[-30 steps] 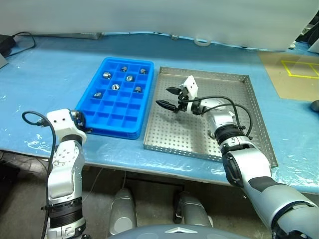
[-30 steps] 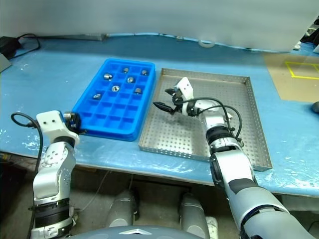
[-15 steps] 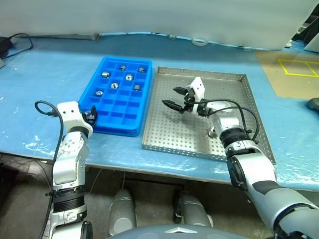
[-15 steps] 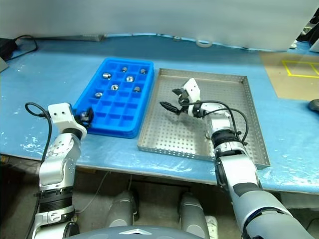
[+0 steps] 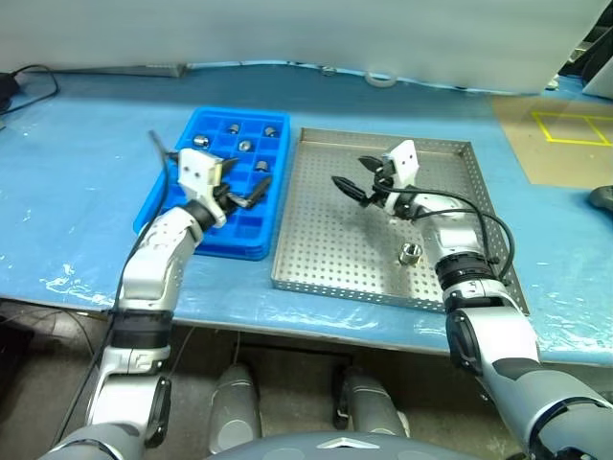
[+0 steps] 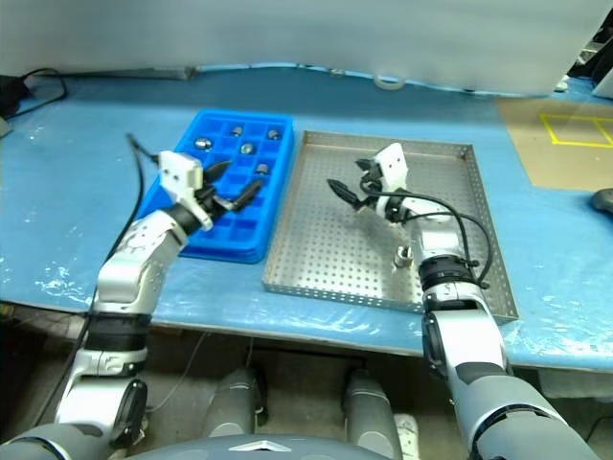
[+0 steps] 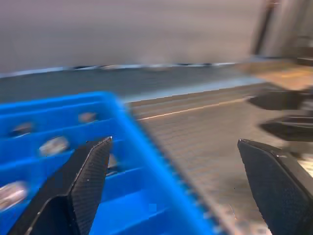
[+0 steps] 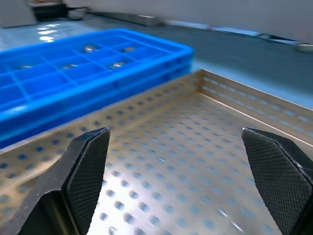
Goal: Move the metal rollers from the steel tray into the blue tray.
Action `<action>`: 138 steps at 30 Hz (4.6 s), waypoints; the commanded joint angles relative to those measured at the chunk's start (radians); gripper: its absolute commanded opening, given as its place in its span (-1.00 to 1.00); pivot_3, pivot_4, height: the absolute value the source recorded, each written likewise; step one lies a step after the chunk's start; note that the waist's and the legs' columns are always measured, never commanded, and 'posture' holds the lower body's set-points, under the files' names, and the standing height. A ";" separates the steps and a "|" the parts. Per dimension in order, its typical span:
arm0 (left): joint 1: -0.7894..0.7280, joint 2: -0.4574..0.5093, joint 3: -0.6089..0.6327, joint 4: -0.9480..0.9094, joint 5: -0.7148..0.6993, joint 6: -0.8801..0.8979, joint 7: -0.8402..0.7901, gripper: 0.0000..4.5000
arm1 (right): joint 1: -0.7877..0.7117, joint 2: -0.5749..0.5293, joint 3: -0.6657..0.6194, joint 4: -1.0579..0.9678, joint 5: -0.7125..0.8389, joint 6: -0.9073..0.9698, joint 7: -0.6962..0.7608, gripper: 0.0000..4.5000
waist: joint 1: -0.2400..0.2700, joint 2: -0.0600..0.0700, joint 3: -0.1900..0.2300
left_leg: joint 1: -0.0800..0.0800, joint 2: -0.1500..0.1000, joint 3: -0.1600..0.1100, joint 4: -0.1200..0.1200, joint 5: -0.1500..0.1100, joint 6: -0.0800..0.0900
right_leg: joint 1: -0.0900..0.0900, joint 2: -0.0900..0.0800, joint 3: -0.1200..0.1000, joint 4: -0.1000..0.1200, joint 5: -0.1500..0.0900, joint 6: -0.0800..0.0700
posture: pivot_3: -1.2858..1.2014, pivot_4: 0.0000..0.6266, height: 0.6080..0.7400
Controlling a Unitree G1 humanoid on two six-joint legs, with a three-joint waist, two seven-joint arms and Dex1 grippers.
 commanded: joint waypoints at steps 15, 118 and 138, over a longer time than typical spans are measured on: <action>-0.168 -0.086 -0.053 0.351 0.081 -0.238 -0.082 0.99 | 0.083 -0.059 0.034 -0.217 0.008 0.201 -0.013 1.00 | -0.112 0.000 0.000 | 0.002 0.001 0.000 0.001 0.001 0.003 | 0.000 0.002 0.002 0.001 0.000 0.000 | -0.33 -0.52 1.00; 0.698 -0.197 0.426 -0.622 0.044 -0.076 0.788 1.00 | -0.599 0.683 0.121 0.568 -0.197 -0.007 -0.299 -0.26 | 0.143 0.000 0.001 | -0.001 0.015 -0.008 -0.015 0.010 -0.022 | -0.010 0.014 -0.006 0.007 -0.002 0.000 | 0.41 -0.52 1.00; 0.745 -0.238 0.414 -0.654 0.062 -0.077 0.798 1.00 | -0.586 0.681 0.111 0.577 -0.196 0.005 -0.327 -0.26 | 0.188 0.000 0.001 | -0.003 0.014 -0.008 -0.015 0.010 -0.022 | -0.014 0.014 -0.005 0.008 -0.002 0.000 | 0.43 -0.52 1.00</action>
